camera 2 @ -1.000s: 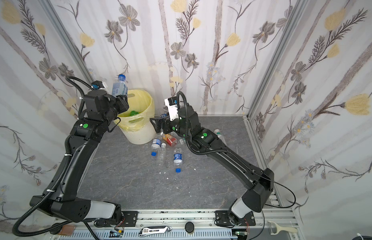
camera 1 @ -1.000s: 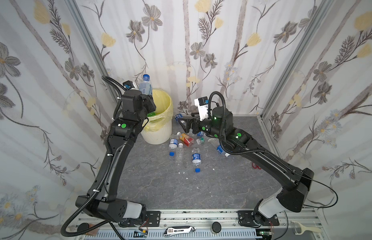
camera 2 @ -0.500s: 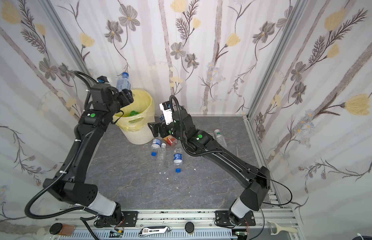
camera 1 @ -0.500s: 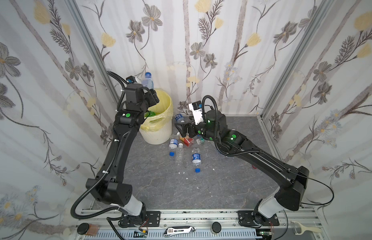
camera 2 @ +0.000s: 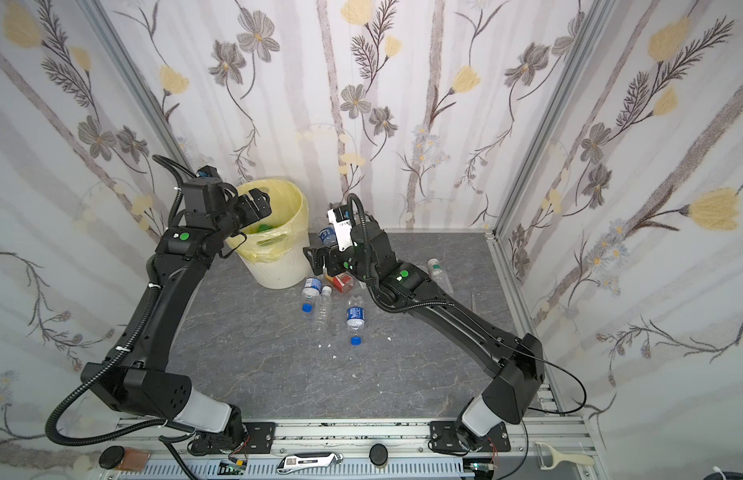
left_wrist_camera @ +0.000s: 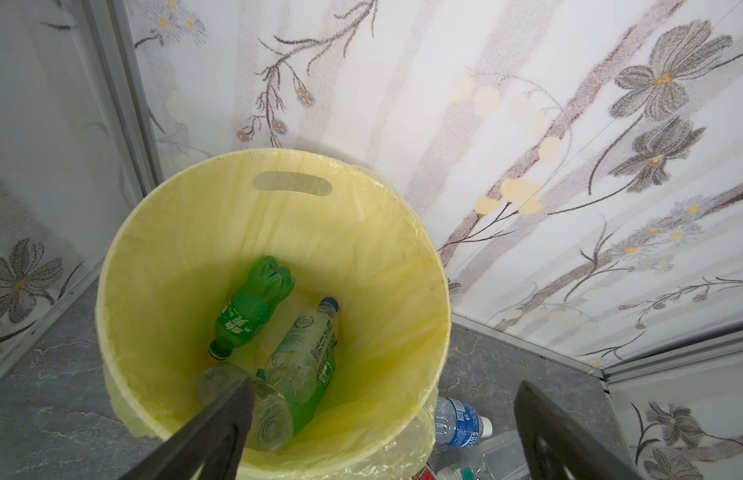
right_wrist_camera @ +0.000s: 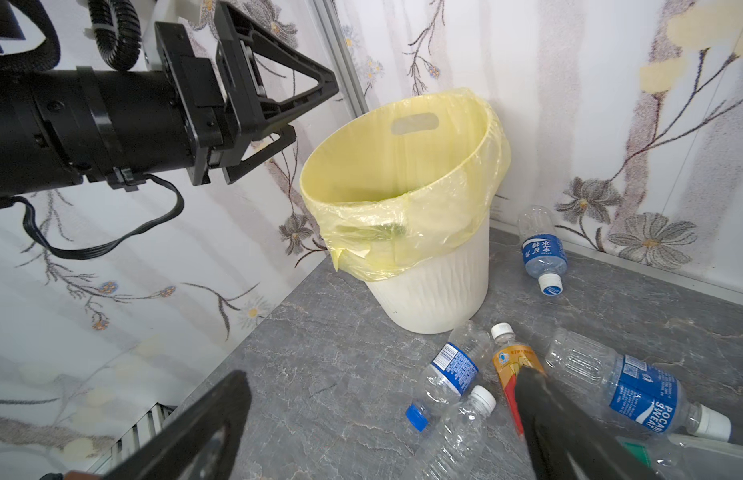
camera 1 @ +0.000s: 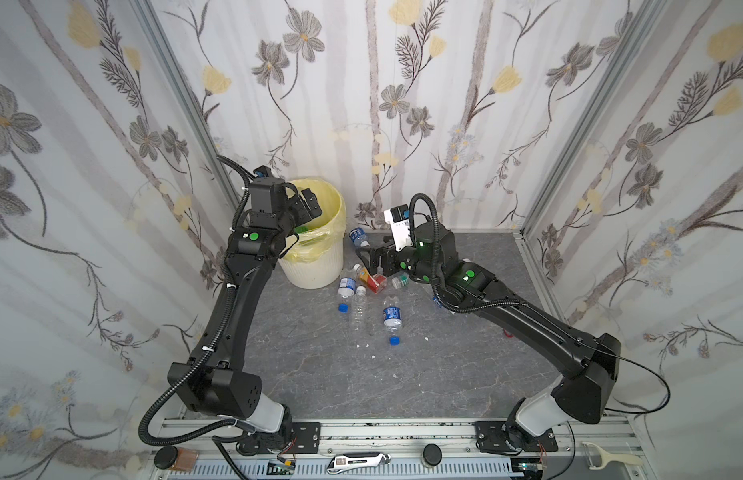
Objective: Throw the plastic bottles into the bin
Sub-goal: 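Drop the bottle in the bin from the left gripper while right gripper returns, then grasp the Pepsi bottle's blue cap with right gripper while left gripper returns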
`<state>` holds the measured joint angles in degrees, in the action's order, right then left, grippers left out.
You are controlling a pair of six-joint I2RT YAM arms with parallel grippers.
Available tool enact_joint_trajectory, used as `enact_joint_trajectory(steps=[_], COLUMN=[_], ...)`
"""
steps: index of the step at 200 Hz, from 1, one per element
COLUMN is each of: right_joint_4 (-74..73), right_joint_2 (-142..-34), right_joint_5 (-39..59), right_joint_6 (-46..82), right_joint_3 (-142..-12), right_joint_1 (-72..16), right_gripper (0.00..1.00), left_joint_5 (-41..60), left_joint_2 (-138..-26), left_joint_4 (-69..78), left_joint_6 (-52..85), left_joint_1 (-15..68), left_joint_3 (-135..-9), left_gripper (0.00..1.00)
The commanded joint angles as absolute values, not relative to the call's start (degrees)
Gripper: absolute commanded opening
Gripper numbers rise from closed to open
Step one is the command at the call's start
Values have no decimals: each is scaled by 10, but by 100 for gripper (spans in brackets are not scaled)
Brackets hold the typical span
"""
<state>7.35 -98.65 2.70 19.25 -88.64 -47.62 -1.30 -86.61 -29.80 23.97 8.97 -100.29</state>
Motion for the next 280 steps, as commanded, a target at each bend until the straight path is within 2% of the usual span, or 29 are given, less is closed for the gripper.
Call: enact_joint_trajectory(steps=[1, 48, 90, 138, 179, 232, 280], right_joint_4=[51, 48, 28, 8, -9, -58, -106], right_joint_2=[-984, -963, -918, -828, -792, -826, -907], right_joint_5=[36, 20, 0, -52, -70, -84, -86], right_joint_6=[203, 216, 234, 245, 275, 323, 353], right_joint_3=[-880, -846, -765, -631, -521, -416, -396], right_joint_1=[-475, -475, -451, -446, -446, -475, -516], right_gripper=[100, 100, 100, 100, 98, 88, 81], left_joint_5=[-14, -29, -69, -98, -78, -30, 11], left_joint_2=[-853, -822, -782, -729, -687, -650, -638], left_joint_4=[-287, -286, -284, -247, -206, -145, -87], left_joint_6=[243, 233, 238, 267, 301, 352, 401], left_joint_1=[95, 145, 216, 284, 323, 343, 348], left_joint_3=[-994, -975, -920, -805, -683, -563, -491], left_gripper=[100, 100, 100, 100, 100, 100, 100])
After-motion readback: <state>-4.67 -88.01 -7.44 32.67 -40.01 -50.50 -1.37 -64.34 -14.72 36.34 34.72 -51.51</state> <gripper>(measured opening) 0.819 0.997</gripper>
